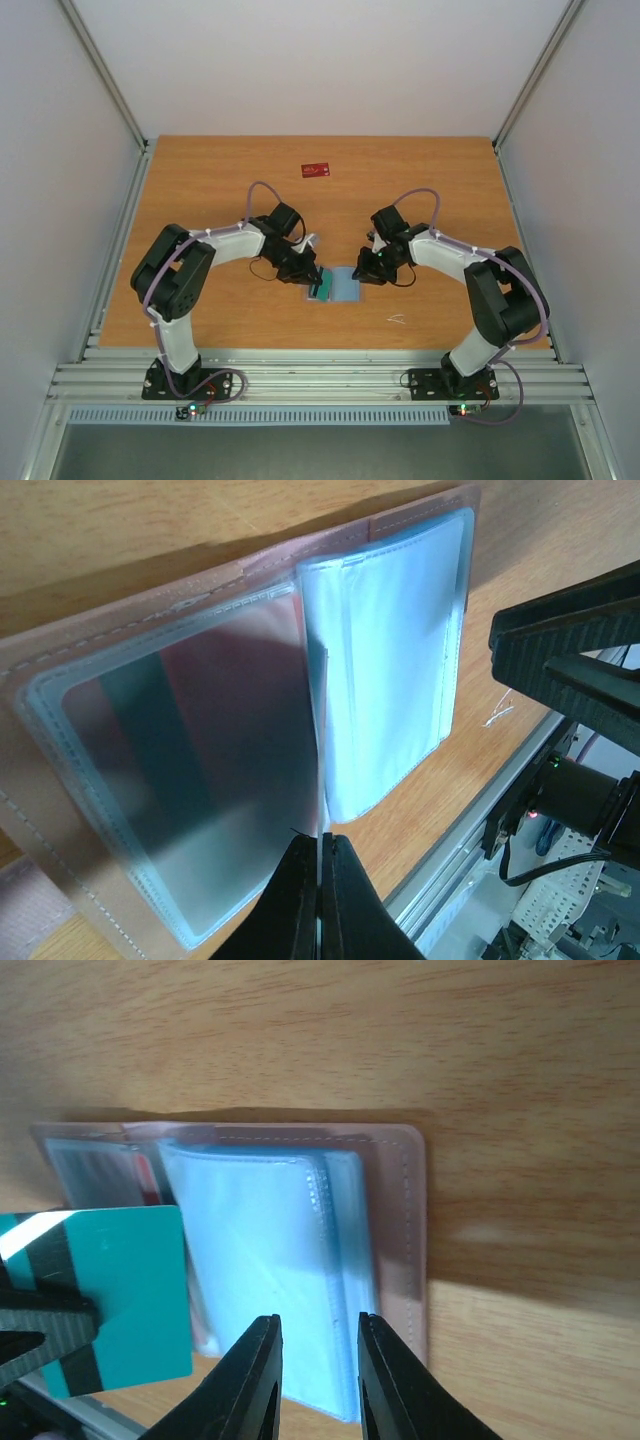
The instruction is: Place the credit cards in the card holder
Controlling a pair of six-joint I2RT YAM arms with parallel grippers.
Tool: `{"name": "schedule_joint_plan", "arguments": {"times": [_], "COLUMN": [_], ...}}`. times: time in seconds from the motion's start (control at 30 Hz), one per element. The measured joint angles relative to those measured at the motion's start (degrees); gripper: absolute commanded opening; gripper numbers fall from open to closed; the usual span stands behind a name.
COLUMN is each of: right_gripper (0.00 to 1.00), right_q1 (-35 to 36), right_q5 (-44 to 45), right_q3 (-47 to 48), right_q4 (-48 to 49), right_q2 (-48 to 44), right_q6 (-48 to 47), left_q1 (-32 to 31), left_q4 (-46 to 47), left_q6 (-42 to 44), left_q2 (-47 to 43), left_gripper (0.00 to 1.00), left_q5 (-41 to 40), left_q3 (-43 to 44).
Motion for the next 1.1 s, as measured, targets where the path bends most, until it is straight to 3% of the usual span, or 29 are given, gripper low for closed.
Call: {"name": "schedule_joint_plan", "arguments": {"times": [1.1], "right_gripper": [0.24], "right_q1": [-0.9], "right_q5": [-3.0], "right_q3": [2.6], "right_q4": [-2.4], "right_q2": [6.7], "right_q6": [-7.0], "left_q1": [-0.1], "left_q4": [7.2], "left_q6": [-4.1], "left_q2": [3.7], "left_gripper": [0.00], "left_q5": [1.4], "left_q3": [2.1]}}
